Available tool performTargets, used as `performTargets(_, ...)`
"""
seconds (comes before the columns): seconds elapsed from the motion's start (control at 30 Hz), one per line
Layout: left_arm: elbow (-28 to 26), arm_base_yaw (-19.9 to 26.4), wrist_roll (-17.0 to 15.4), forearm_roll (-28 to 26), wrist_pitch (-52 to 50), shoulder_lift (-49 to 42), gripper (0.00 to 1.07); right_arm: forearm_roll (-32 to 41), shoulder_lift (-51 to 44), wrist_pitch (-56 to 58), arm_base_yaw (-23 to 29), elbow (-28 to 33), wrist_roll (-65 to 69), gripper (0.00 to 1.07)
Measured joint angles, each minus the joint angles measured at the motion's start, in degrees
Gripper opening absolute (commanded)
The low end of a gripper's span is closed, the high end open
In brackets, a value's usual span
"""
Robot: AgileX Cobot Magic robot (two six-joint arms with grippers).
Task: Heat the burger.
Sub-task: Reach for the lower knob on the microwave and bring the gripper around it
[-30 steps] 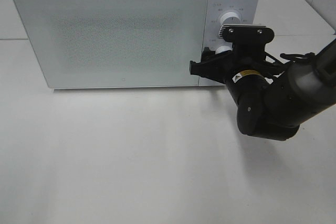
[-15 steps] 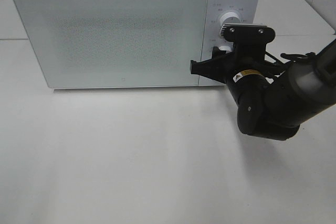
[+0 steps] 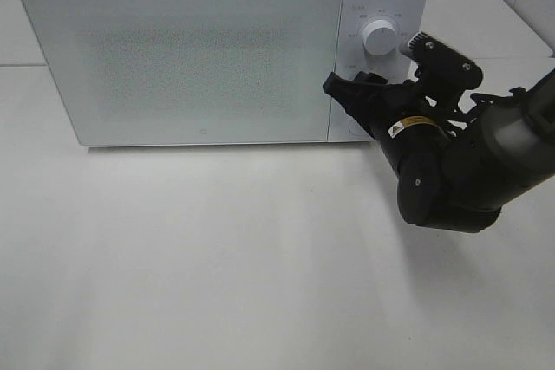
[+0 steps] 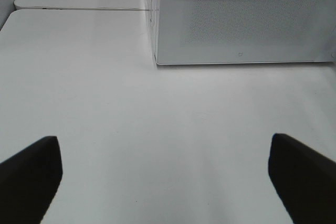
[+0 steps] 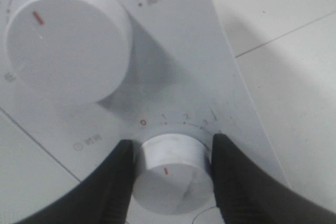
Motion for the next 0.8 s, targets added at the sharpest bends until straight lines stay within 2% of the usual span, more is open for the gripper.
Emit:
performTargets(0.03, 0.00, 0.00, 0.00, 0.00, 0.00, 0.00, 1.00, -0.74, 0.00, 0.00, -0.17, 0.23, 5.50, 0.00)
performTargets(0.1, 0.00, 0.00, 0.00, 0.00, 0.00, 0.00, 1.00, -1.15, 0.00, 0.00, -0.40, 0.34, 8.08, 0.00)
performTargets(0.13, 0.00, 0.00, 0.00, 0.00, 0.00, 0.00, 1.00, -2.06, 0.00, -0.06, -0.52, 0.57, 15.07, 0.00)
performTargets(0.17, 0.00, 0.00, 0.00, 0.00, 0.00, 0.00, 1.00, -2.06, 0.00, -0.06, -0.52, 0.57, 15.07, 0.00)
performTargets(0.2, 0.00, 0.00, 0.00, 0.00, 0.00, 0.00, 1.00, -2.46, 0.00, 0.00, -0.57, 0.69, 22.12, 0.00)
performTargets(0.27, 0.00, 0.00, 0.00, 0.00, 0.00, 0.00, 1.00, -2.64, 0.00, 0.00, -0.63, 0.74, 24.75, 0.00)
performTargets(0.3, 0.00, 0.00, 0.00, 0.00, 0.00, 0.00, 1.00, -2.98, 0.00, 0.11, -0.74, 0.74, 30.77, 0.00)
performTargets(0.37, 0.00, 0.00, 0.00, 0.00, 0.00, 0.00, 1.00, -3.21, 0.00, 0.23, -0.80, 0.86, 32.95, 0.00)
performTargets(0.47, 0.00, 0.00, 0.00, 0.00, 0.00, 0.00, 1.00, -4.41, 0.06, 0.34, -1.03, 1.03, 43.37, 0.00)
performTargets(0.8, 0.00, 0.00, 0.00, 0.00, 0.00, 0.00, 1.00, -5.67, 0.40, -0.46, -1.20, 1.20, 59.07, 0.00)
